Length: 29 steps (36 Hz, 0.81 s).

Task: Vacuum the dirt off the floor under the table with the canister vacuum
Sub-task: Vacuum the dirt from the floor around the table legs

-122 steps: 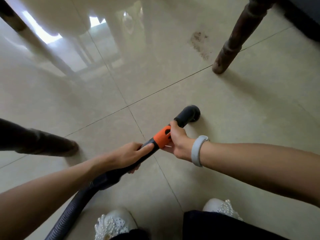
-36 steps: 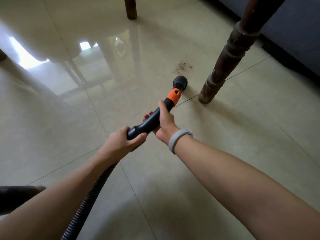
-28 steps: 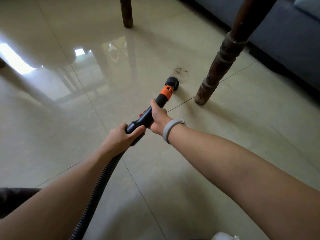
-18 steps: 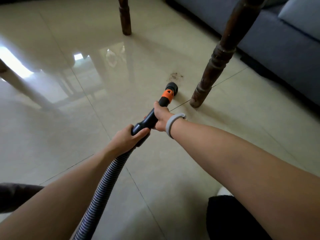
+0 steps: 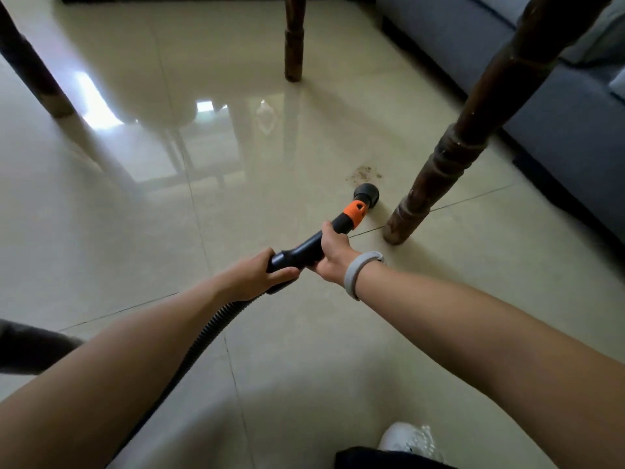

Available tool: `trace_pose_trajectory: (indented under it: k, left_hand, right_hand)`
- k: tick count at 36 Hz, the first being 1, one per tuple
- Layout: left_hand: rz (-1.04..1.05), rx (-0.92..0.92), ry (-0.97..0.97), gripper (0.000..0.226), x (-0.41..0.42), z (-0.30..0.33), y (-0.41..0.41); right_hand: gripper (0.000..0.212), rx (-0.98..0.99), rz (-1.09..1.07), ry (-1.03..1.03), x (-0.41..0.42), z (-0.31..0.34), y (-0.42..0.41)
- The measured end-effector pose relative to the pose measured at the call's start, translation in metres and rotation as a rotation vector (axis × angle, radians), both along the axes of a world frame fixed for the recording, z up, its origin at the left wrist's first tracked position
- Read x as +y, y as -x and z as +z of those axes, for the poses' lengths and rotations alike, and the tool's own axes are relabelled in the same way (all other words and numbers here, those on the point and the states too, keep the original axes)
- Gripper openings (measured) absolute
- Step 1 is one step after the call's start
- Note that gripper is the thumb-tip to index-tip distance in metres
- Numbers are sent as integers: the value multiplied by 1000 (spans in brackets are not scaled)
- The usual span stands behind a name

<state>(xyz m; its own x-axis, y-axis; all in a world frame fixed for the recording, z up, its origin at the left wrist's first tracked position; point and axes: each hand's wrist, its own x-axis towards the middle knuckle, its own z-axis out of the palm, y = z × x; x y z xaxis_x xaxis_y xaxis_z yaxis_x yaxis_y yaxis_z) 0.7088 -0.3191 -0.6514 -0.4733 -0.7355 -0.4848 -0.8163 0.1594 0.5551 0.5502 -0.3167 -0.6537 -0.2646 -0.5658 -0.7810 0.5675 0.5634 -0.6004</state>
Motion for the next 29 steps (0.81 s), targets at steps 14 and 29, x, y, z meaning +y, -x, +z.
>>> trace_pose_trajectory:
  k: [14, 29]
  left_hand:
    - [104, -33, 52, 36, 5, 8, 23]
    - [-6, -34, 98, 40, 6, -20, 31]
  right_hand:
    - [47, 80, 66, 43, -9, -8, 12]
    - [55, 273, 119, -22, 2, -21, 27]
